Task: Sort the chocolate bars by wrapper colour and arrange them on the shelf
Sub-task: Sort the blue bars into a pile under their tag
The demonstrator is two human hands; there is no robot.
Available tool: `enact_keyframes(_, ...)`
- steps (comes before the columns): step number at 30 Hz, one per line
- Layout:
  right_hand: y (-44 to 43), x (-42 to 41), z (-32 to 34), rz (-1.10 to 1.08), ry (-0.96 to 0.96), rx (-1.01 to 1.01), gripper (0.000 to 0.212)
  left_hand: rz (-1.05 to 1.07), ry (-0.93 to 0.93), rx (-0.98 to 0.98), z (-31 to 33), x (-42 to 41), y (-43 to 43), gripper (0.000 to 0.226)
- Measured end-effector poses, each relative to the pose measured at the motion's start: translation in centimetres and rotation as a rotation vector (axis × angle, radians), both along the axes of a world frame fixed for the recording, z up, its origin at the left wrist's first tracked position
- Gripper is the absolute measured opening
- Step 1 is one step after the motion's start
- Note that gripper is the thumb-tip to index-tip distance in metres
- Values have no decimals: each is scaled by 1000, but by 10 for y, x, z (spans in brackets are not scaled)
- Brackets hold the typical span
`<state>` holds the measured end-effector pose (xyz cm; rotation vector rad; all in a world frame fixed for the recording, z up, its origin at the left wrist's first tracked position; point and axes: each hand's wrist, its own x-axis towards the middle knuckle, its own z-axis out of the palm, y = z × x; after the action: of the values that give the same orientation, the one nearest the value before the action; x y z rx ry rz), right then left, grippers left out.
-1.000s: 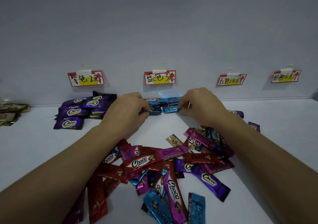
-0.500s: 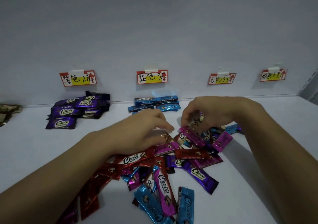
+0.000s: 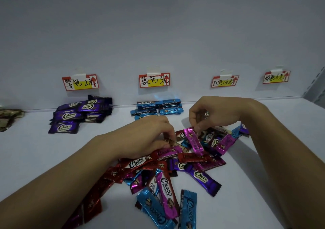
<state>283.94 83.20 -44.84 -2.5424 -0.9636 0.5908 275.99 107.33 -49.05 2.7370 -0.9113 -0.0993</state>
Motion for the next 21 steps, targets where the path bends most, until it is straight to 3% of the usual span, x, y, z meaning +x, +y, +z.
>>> enact_keyframes(5,-3,1,3,-9,-29,196,7,7,-6,-19,2,-1,1,10)
enact_keyframes(10,1,-6,6,-47,12,378,5,119,-51,-218,14,-5,13,7)
enact_keyframes(13,11,-15,6,-53,6,472,15,218,-91,-329,28,-8,28,10)
enact_keyframes(16,29,-26,8,-70,-29,547,21,283,-121,-316,45,-14,52,10)
enact_keyframes(21,106,-29,20,-93,-130,561,9,472,-294,-326,50,-42,133,8)
